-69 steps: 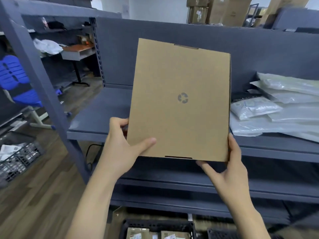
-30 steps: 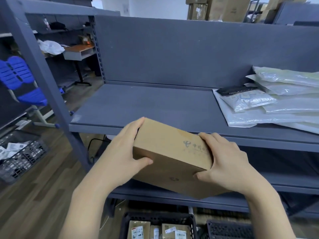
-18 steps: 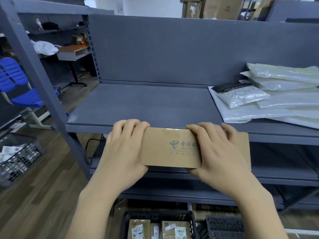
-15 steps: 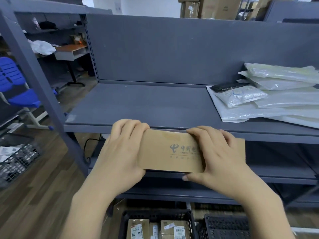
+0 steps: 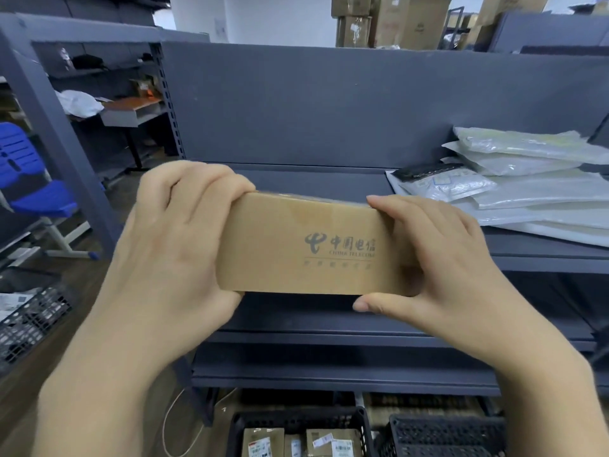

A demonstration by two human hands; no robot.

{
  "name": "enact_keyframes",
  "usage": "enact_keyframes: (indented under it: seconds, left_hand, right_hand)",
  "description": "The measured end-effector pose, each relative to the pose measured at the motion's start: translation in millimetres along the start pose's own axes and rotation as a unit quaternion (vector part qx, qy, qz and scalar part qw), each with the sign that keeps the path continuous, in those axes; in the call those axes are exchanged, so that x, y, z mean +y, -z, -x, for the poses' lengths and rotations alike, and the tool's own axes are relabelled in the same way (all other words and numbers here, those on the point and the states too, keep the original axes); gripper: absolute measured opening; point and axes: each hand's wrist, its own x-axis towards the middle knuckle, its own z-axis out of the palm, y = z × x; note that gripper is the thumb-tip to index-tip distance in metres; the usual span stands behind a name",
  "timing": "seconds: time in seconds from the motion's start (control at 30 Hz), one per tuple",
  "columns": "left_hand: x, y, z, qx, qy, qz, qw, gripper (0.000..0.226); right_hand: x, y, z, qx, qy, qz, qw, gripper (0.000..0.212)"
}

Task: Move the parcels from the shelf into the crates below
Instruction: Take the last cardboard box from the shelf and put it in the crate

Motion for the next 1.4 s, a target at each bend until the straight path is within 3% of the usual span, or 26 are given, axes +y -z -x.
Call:
enact_keyframes:
  seconds: [0.1,0.2,0.33,0.6,0.83,1.1,1.2,1.3,1.4]
  left_hand:
    - [-0.9,-10.2,4.2,0.066,0.017,-0.02,0.997,0.068]
    - [-5.5,-20.8,11.1,0.082,0.031,-0.007,0.996,0.069]
    - [-7.0,-33.2,18.9,0.079,0.041,0.015,0.996,0.072]
    - [-8.3,-45.6,24.6,-0.049,0.099,0.036,0.993,0.093]
    - [-10.4,-50.5,26.3,-0.033,0.097,0.056,0.993,0.088]
    - [17.9,-53.5,19.1,-0.052,0.04,-0.066,0.996,0.101]
    - [18.1,-57.9,17.0,-0.036,0.04,-0.037,0.998,0.092]
    - [4.2,-59.5,16.8,-0.034,0.055,0.013,0.998,0.087]
    - [-14.6,-56.1,20.6,-0.066,0.079,0.081,0.991,0.089]
  right_hand:
    - [6.4,-3.8,1.0,0.021,-0.014,0.039,0.999,0.093]
    - [12.1,-11.4,1.3,0.047,-0.045,0.069,0.995,0.103]
    - [14.6,-24.4,1.9,0.098,-0.02,0.033,0.994,0.086]
    - [12.7,-50.2,13.1,0.188,-0.013,0.111,0.976,0.075]
    - [21.7,-73.3,22.0,0.286,-0.018,0.12,0.951,0.07]
    - [1.8,-69.9,13.5,0.23,-0.014,0.126,0.965,0.076]
    - [-5.6,-66.6,11.6,0.213,0.0,0.117,0.97,0.079]
    - [-1.1,-63.6,11.9,0.218,0.022,0.01,0.976,0.085]
    - [15.9,-59.4,14.8,0.201,0.024,-0.059,0.978,0.105]
